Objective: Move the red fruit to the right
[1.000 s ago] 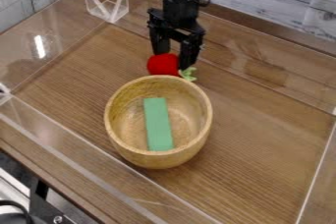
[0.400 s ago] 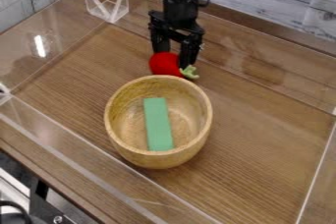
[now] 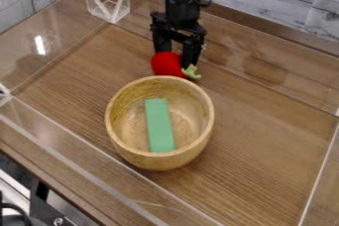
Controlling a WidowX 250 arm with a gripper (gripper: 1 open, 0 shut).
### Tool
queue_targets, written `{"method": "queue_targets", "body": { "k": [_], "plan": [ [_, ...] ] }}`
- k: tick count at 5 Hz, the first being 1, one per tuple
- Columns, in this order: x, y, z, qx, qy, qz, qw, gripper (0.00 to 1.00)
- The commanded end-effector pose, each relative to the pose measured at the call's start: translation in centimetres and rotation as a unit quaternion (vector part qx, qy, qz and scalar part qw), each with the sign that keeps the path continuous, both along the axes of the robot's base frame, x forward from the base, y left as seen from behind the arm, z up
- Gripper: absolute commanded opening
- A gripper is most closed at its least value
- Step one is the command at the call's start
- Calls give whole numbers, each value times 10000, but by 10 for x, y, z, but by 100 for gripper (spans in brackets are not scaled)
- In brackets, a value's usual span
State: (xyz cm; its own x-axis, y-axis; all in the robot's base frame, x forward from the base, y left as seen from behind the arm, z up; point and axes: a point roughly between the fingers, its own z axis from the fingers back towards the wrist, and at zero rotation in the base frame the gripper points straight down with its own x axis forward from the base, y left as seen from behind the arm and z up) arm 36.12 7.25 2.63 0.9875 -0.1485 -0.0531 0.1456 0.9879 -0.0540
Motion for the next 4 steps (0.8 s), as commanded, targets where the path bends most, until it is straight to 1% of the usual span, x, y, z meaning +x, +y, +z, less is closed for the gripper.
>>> {"method": "queue_targets", "body": {
  "k": [1,2,3,4],
  "plan": [
    [6,15,10,55,-157,65,9998,100],
    [6,16,8,48,-110,76,9999,100],
    [6,16,9,72,-122,86,9999,0],
    [5,11,37,222,-380,208,9988,0]
  ]
}}
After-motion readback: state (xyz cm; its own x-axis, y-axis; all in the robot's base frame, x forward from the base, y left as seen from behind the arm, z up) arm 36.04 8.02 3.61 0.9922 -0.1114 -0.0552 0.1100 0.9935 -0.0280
